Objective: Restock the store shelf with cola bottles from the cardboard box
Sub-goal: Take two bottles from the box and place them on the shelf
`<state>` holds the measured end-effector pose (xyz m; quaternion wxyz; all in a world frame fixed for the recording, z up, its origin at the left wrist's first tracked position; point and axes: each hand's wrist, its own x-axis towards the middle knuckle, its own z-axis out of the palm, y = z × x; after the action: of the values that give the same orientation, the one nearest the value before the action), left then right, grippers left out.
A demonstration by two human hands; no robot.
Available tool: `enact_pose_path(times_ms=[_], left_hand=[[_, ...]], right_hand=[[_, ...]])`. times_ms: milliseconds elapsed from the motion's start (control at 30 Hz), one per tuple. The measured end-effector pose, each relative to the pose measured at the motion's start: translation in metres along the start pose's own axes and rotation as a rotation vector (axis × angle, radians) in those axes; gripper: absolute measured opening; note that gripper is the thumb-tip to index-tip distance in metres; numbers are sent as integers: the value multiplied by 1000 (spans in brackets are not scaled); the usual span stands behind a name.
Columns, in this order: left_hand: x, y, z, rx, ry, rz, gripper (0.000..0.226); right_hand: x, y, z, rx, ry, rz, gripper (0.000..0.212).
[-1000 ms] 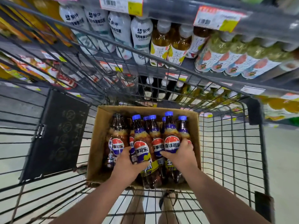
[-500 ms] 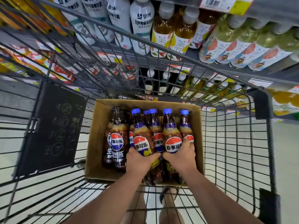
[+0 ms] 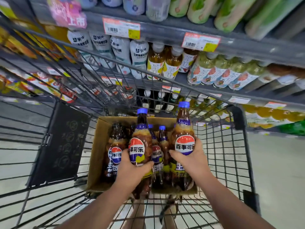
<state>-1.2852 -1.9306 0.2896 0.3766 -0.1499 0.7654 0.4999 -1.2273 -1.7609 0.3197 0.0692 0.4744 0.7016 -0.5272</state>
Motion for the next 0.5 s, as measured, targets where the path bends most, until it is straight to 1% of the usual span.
enact_pose_path(times_ms=[167,233,300,367,500], left_hand=[[-60,62,-21,-27,-40,204,57],[-83,86,-27,-68,-79,264,53],[-105,108,-29,-89,-126,320,54],[-123,129,-25,-99,-186,376,57],[-160,167,6,-113,-327,491,59]], right_hand=[[-43,-49,-43,82,42,-79,70],[-65,-67,-65,112,55,-131,68],[-89,-84,-91,137,65,-184,67],[-110,-96,-118,178,78,-213,62],[-144,-99,-175,241,175,-237,53]])
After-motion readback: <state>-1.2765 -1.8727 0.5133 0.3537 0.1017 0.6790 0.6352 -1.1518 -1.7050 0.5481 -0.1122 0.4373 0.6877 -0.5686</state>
